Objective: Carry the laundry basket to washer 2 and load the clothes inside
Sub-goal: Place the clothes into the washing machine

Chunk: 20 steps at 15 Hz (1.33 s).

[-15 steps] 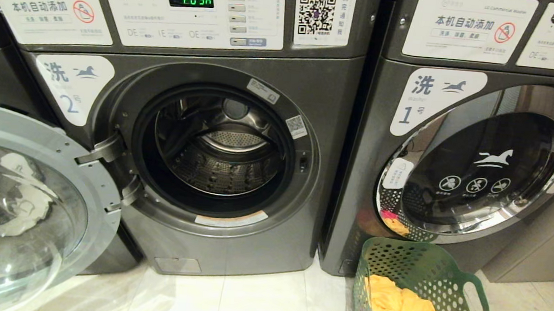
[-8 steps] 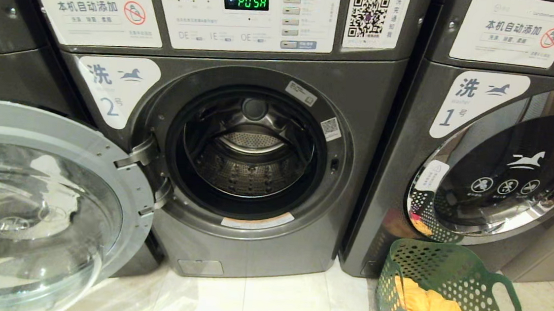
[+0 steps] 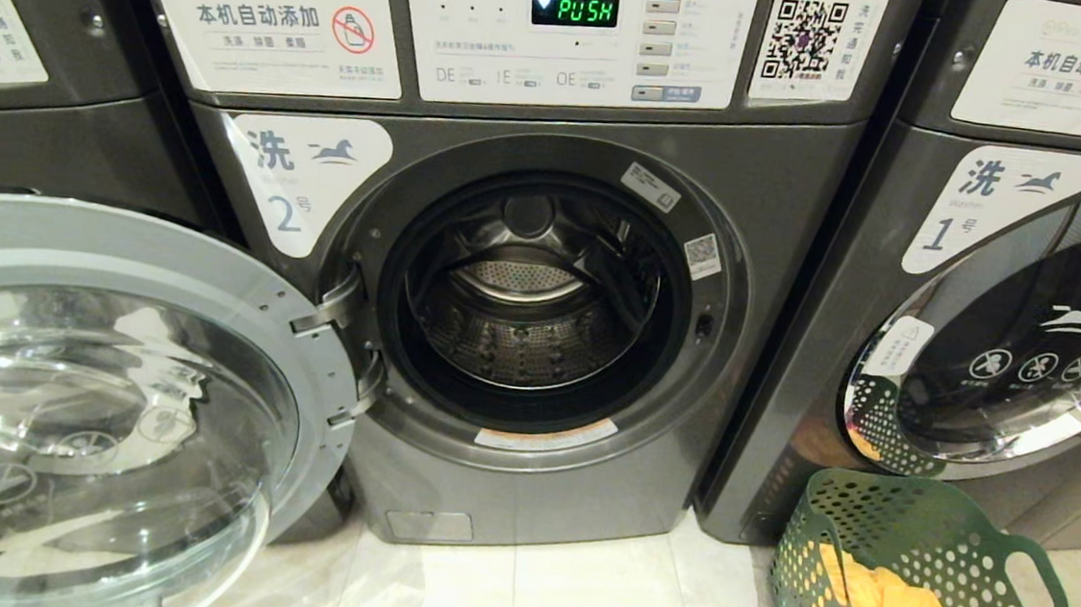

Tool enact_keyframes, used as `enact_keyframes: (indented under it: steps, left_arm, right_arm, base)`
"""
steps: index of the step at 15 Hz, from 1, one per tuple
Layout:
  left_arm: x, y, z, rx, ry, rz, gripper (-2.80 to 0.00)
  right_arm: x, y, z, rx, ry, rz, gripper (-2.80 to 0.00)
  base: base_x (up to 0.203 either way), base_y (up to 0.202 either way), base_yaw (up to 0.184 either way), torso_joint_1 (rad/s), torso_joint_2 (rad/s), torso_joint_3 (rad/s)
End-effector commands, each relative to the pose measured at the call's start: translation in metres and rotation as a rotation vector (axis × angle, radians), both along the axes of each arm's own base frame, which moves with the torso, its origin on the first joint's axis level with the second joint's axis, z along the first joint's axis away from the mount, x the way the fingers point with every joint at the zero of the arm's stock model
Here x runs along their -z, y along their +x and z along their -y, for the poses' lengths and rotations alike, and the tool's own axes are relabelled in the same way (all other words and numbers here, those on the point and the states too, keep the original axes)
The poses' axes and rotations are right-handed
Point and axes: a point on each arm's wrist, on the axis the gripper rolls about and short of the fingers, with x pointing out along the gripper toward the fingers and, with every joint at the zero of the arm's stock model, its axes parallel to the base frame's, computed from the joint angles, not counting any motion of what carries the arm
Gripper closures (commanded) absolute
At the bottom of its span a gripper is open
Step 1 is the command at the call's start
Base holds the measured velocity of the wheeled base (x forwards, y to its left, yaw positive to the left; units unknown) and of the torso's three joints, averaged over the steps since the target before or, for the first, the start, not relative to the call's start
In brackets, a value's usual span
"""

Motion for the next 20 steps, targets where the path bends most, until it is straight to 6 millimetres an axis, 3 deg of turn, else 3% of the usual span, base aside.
enact_keyframes:
  steps: [1,20]
  left_arm:
    - [0.0,0.0001,0.0,0.001,0.001,-0.001,0.0]
    - [0.0,0.0001,0.0,0.001,0.002,-0.001,0.0]
  right_arm:
    - [0.0,0.0001,0.0,0.0,-0.001,-0.001,0.0]
    - [-0.0001,0.0001,0.0,0.002,0.017,-0.001,0.0]
  base:
    - [0.0,0.0,0.0,0.0,0.0,0.0]
    - [0.0,0.0,0.0,0.0,0.0,0.0]
